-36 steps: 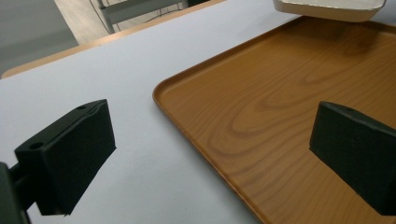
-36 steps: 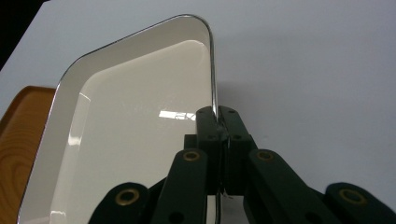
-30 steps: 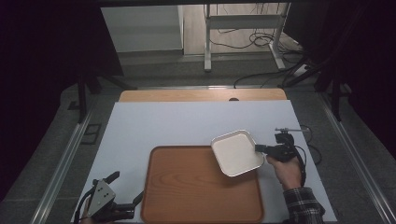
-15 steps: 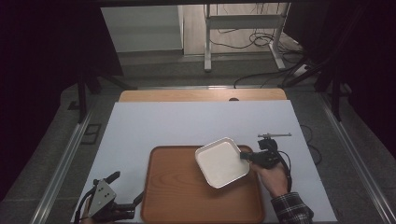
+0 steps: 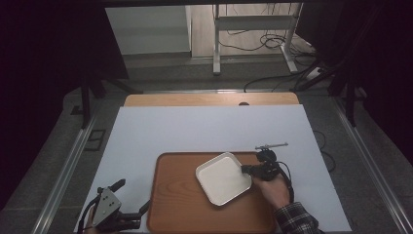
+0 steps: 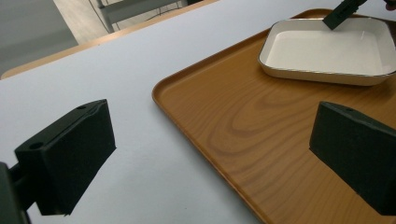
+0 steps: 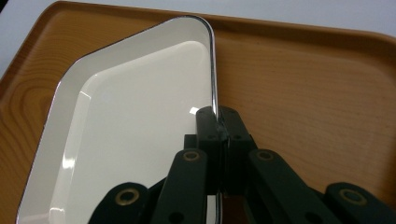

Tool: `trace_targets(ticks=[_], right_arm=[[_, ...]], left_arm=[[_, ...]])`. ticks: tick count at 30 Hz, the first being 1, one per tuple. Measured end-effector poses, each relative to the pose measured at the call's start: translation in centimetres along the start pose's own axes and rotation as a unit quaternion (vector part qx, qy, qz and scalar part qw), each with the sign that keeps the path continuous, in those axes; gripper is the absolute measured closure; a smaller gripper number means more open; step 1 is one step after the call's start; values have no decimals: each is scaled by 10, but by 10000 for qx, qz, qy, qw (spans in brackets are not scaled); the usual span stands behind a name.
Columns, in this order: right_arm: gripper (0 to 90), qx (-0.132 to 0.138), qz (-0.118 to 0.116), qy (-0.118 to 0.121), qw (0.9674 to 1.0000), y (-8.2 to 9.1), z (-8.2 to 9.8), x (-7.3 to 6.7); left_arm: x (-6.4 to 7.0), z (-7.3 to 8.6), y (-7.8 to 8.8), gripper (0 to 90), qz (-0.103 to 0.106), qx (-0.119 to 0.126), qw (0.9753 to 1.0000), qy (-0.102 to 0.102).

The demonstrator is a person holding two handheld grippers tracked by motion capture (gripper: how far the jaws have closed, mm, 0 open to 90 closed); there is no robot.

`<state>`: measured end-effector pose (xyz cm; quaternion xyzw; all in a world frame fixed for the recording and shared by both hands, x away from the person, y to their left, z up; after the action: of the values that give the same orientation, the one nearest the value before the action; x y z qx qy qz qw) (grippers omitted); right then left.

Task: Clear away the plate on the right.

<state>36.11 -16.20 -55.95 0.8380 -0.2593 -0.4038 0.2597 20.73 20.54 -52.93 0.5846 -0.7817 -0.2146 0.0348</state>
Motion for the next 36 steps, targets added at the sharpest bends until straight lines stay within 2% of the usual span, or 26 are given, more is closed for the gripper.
trace_targets(ticks=[5,8,11,13,15,18,23,26,29,36], right_arm=[[859,-37,65,60,10000,-3,1,4],[740,2,4,89,10000,-4,1,5],[691,120,87,335,9993,2,-3,1],[690,205,104,569,9981,9,-5,-3],[714,229,143,852,9960,15,-5,-8],[769,235,92,1102,9936,20,-2,-16],[893,58,-114,1529,9882,21,11,-38],[899,-81,-220,1725,9847,19,21,-52],[899,-257,-255,1888,9814,16,32,-63],[899,-545,-419,2009,9772,12,53,-75]], left_arm=[[0,0,0,0,2,-5,10000,-12],[0,0,0,0,-5,-1,10000,-13],[0,0,0,0,-14,-1,10000,-1],[-1,0,0,0,-19,3,10000,-3],[-1,0,0,0,-18,2,10000,2],[-1,0,0,0,-21,6,10000,-3],[-1,0,1,0,-26,16,10000,-7],[0,0,1,0,-33,17,10000,-14],[-1,0,1,0,-41,22,10000,10],[-1,0,0,0,-51,9,10000,-7]])
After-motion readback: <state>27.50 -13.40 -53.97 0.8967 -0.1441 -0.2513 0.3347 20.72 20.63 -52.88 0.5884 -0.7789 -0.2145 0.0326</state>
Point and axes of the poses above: each handheld gripper's, and its own axes: y roughly backward along the jaws, z roughly out of its underside, x roughly to its right, the point moved 7 cm from there along -y, roughly forward along the jaws, and after that the axes turned 14 degrees about -z, right-handed, at the moved point
